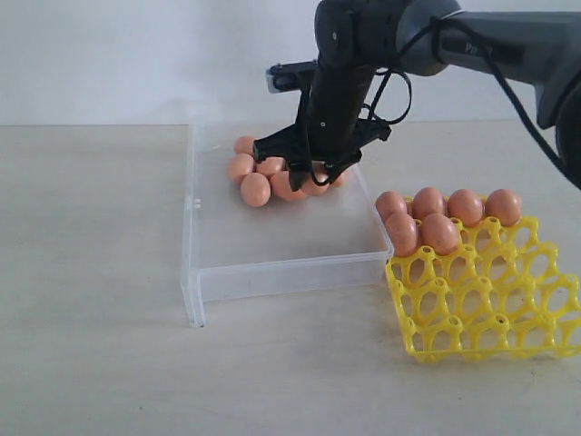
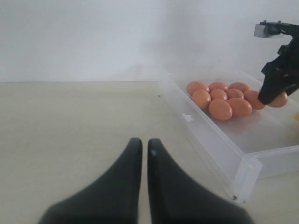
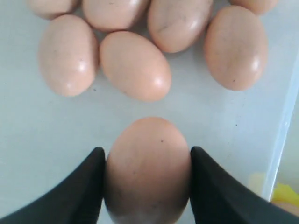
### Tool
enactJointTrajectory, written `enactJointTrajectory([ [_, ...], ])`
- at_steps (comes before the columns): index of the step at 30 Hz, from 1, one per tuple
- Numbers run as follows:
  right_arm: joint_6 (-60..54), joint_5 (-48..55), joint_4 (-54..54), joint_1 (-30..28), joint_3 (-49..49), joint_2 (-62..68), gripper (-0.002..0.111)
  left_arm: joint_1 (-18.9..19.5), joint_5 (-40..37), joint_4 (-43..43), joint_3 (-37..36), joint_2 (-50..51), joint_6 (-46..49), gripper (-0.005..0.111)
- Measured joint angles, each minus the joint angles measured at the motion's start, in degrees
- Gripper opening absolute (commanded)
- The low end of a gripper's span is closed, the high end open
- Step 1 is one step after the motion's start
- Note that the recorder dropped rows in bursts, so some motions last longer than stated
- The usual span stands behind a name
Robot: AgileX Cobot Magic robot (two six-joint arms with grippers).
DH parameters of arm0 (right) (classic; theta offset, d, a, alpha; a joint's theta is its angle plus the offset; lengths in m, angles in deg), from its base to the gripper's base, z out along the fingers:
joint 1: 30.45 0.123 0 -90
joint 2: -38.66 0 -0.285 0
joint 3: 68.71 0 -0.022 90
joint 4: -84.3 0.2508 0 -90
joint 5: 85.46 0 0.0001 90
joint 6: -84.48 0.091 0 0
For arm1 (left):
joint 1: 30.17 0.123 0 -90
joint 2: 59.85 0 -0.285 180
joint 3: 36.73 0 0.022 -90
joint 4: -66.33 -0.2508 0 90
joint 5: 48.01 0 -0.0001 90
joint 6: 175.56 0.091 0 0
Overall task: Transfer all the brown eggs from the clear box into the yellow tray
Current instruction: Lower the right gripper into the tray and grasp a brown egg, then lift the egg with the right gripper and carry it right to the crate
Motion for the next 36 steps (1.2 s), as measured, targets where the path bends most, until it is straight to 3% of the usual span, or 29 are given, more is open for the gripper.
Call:
enactJointTrajectory([
  [6, -0.8, 1.4, 1.1, 2.2, 1.3, -2.9, 0.0, 0.0, 0.0, 0.0, 0.0, 0.0, 0.0, 0.004],
  [10, -1.3, -4.3, 2.4, 4.0, 9.1, -7.5, 0.0, 0.0, 0.0, 0.0, 0.0, 0.0, 0.0, 0.004],
  [14, -1.5, -16.7, 3.4, 4.7, 23.5, -16.1, 0.0, 0.0, 0.0, 0.0, 0.0, 0.0, 0.0, 0.004],
  [22, -1.6, -53.9, -0.4, 2.5, 61.5, -40.8, 0.0, 0.0, 0.0, 0.0, 0.0, 0.0, 0.0, 0.004],
  [28, -2.0, -70.2, -1.4, -6.0, 75.5, -55.6, 0.0, 0.0, 0.0, 0.0, 0.0, 0.0, 0.0, 0.004],
  [36, -2.0, -76.6, 6.2, -26.4, 76.8, -60.2, 0.0, 0.0, 0.0, 0.0, 0.0, 0.0, 0.0, 0.004],
])
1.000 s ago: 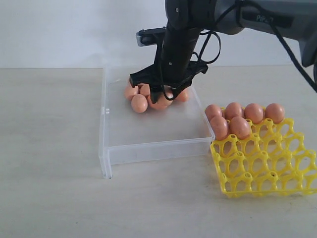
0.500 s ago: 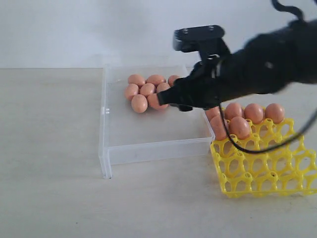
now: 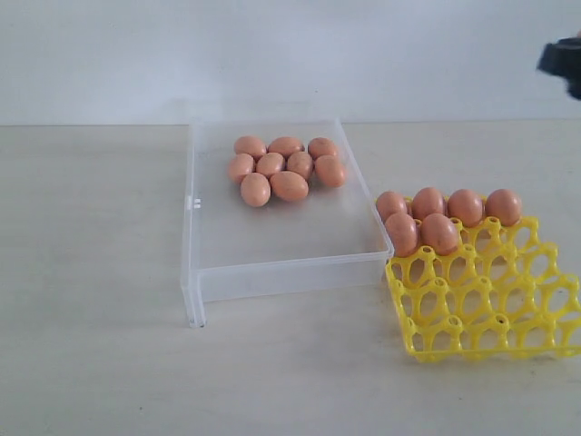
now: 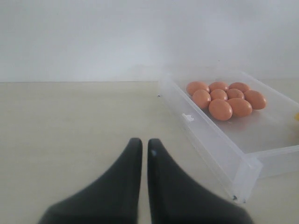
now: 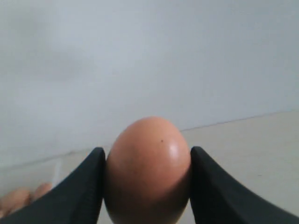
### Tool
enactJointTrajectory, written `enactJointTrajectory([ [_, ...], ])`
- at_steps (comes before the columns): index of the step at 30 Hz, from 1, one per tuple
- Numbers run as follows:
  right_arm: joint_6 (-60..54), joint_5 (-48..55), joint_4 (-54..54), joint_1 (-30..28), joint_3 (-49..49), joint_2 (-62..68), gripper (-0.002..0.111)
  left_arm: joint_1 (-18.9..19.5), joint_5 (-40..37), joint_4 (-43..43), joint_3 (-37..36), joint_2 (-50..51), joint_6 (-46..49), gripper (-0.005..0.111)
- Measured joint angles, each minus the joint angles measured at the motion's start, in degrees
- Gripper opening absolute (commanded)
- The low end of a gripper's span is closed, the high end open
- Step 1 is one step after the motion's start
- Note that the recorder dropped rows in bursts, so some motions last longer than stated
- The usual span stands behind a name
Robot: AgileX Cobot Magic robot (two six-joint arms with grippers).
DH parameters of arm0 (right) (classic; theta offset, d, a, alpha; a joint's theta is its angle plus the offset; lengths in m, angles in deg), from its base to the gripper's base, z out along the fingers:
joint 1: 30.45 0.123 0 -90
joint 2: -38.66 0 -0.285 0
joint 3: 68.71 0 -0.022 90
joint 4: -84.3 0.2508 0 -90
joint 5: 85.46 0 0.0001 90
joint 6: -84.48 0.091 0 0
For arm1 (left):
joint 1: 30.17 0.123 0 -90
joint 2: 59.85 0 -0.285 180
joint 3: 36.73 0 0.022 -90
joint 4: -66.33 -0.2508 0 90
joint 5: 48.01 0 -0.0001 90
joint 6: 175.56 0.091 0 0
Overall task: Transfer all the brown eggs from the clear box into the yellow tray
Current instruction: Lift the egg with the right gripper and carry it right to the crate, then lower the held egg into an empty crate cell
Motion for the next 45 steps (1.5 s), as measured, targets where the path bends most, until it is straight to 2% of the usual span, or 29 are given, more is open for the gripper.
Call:
enactJointTrajectory([
  [4, 3.3, -3.3, 7.9, -9.5, 0.2, 1.4, 0.0, 0.0, 0.0, 0.0, 0.0, 0.0, 0.0, 0.004],
  [8, 14.0, -6.0, 5.6, -15.0, 0.3, 3.7, 0.0, 0.0, 0.0, 0.0, 0.0, 0.0, 0.0, 0.004],
  [11, 27.5, -13.2, -6.7, -16.3, 0.3, 6.1, 0.0, 0.0, 0.0, 0.0, 0.0, 0.0, 0.0, 0.004],
  [15, 49.8, -31.9, -29.3, -18.3, -1.2, 11.2, 0.0, 0.0, 0.0, 0.0, 0.0, 0.0, 0.0, 0.004],
  [18, 60.2, -45.3, -40.7, -19.5, -5.0, 16.7, 0.0, 0.0, 0.0, 0.0, 0.0, 0.0, 0.0, 0.004],
  [21, 65.2, -49.6, -49.6, -20.2, -8.5, 21.4, 0.0, 0.0, 0.0, 0.0, 0.0, 0.0, 0.0, 0.004],
  [25, 67.6, -50.4, -63.4, -20.3, -10.4, 25.7, 0.0, 0.0, 0.0, 0.0, 0.0, 0.0, 0.0, 0.004],
  [29, 66.2, -50.2, -82.4, -20.3, -10.5, 27.8, 0.0, 0.0, 0.0, 0.0, 0.0, 0.0, 0.0, 0.004],
  [32, 65.3, -44.0, -91.4, -20.2, -10.5, 28.6, 0.0, 0.0, 0.0, 0.0, 0.0, 0.0, 0.0, 0.004],
  [35, 68.4, -33.6, -94.0, -20.2, -9.9, 29.1, 0.0, 0.0, 0.0, 0.0, 0.0, 0.0, 0.0, 0.004],
  [38, 70.5, -27.6, -94.5, -20.2, -9.6, 30.6, 0.0, 0.0, 0.0, 0.0, 0.0, 0.0, 0.0, 0.004],
  [41, 69.3, -27.2, -94.5, -19.1, -9.5, 32.1, 0.0, 0.0, 0.0, 0.0, 0.0, 0.0, 0.0, 0.004],
  [45, 61.7, -27.2, -95.6, -16.6, -9.5, 33.4, 0.0, 0.0, 0.0, 0.0, 0.0, 0.0, 0.0, 0.004],
])
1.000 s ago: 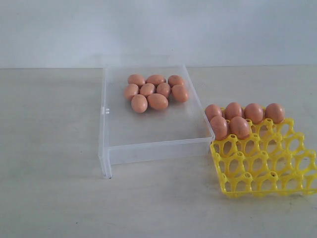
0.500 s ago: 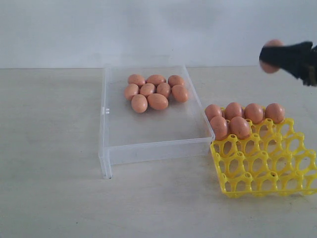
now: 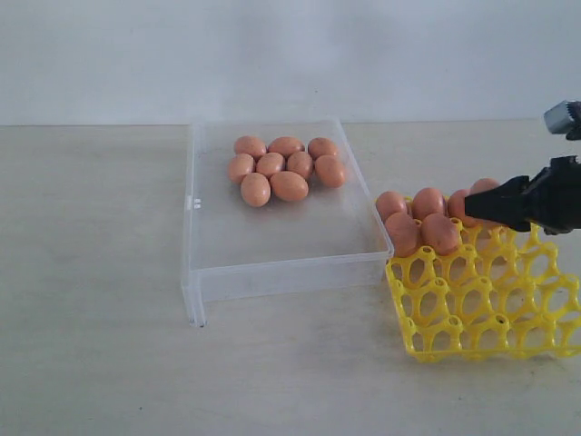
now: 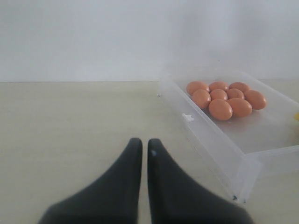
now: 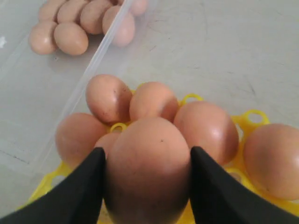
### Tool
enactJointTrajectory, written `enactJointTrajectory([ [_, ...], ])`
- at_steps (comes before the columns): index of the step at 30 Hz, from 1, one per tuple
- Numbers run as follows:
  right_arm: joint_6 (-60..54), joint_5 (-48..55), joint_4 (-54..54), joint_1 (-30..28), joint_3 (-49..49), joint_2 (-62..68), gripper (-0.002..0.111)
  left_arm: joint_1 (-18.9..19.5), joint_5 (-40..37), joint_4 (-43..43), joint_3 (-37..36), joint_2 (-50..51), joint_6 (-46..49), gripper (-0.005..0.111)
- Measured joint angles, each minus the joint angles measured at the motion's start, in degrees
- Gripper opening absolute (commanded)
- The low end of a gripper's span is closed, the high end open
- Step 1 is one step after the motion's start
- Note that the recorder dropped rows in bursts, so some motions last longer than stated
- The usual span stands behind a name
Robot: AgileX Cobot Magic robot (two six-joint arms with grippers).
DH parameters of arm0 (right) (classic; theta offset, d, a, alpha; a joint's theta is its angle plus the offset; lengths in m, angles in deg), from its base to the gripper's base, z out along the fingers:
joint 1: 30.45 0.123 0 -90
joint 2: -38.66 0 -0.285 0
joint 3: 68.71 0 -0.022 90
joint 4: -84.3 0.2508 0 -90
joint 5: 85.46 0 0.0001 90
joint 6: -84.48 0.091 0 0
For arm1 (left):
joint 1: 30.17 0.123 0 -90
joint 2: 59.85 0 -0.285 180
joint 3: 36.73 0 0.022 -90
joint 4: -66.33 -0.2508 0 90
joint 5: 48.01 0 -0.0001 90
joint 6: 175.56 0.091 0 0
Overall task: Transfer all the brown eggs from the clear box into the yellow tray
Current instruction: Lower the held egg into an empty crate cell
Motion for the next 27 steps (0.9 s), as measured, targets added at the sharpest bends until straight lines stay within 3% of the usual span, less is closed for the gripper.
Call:
enactJointTrajectory([
  [6, -7.4, 0.3, 1.1, 1.0, 0.0, 2.0, 0.0, 0.0, 0.0, 0.0, 0.0, 0.0, 0.0, 0.004],
  [17, -8.2, 1.8, 7.5, 1.0, 0.0, 7.3, 0.001, 0.0, 0.0, 0.0, 0.0, 0.0, 0.0, 0.004],
  [22, -8.7, 1.8, 8.2, 1.0, 0.0, 7.4, 0.051, 0.0, 0.0, 0.0, 0.0, 0.0, 0.0, 0.004],
  [27, -8.9, 2.0, 8.5, 1.0, 0.0, 7.4, 0.053, 0.0, 0.0, 0.0, 0.0, 0.0, 0.0, 0.004],
])
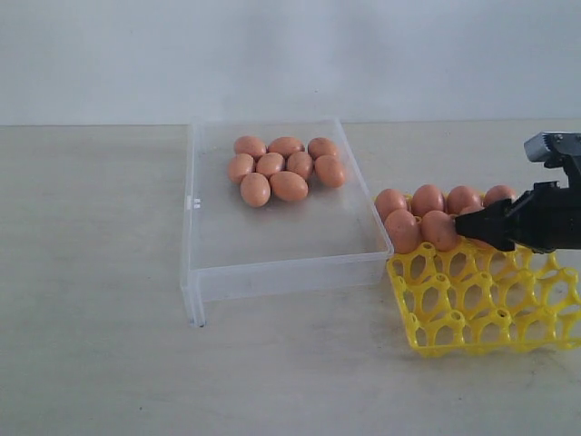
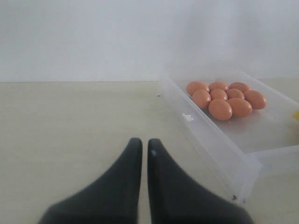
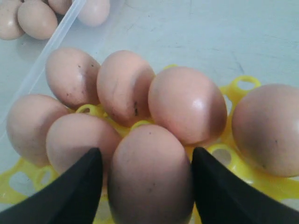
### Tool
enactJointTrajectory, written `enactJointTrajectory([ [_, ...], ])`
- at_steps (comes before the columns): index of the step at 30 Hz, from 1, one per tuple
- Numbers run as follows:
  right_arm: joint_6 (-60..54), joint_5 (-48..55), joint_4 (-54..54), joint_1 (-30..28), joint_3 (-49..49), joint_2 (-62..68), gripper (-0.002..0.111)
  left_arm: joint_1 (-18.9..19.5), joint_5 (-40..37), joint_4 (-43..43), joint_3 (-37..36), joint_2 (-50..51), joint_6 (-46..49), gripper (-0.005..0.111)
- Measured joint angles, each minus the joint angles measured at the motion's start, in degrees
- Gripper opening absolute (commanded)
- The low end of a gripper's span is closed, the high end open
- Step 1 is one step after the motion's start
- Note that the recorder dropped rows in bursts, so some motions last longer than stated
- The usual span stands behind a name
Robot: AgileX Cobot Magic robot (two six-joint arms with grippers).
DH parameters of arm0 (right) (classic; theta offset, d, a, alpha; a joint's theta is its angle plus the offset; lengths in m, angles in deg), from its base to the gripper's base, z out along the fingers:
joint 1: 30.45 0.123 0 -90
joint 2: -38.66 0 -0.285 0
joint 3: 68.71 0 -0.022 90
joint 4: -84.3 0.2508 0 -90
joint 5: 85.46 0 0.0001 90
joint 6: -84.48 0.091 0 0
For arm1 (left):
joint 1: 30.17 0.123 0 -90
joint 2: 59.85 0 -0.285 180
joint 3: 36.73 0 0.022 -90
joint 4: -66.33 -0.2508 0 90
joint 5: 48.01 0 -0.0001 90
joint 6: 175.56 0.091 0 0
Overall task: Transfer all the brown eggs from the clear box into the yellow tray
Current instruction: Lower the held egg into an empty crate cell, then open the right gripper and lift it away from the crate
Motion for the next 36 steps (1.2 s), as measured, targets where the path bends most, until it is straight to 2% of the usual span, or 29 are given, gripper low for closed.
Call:
enactJointTrajectory([
  [15, 0.0, -3.7, 4.7, 0.0, 0.0, -5.2, 0.053, 0.0, 0.0, 0.0, 0.0, 0.0, 0.0, 0.004],
  [24, 0.0, -20.8, 13.1, 1.4, 0.0, -11.6, 0.051, 0.0, 0.0, 0.0, 0.0, 0.0, 0.0, 0.004],
  [26, 0.0, -22.4, 13.9, 3.5, -0.6, -12.9, 0.045, 0.0, 0.0, 0.0, 0.0, 0.0, 0.0, 0.004],
  [28, 0.0, -22.5, 14.1, 6.7, -1.4, -14.1, 0.03, 0.0, 0.0, 0.0, 0.0, 0.0, 0.0, 0.004],
  [31, 0.3, -17.8, 12.6, 12.7, -3.7, -15.7, 0.0, 0.0, 0.0, 0.0, 0.0, 0.0, 0.0, 0.004],
  [36, 10.9, 3.9, 0.8, 25.4, -9.8, -16.8, 0.0, 0.0, 0.0, 0.0, 0.0, 0.0, 0.0, 0.004],
])
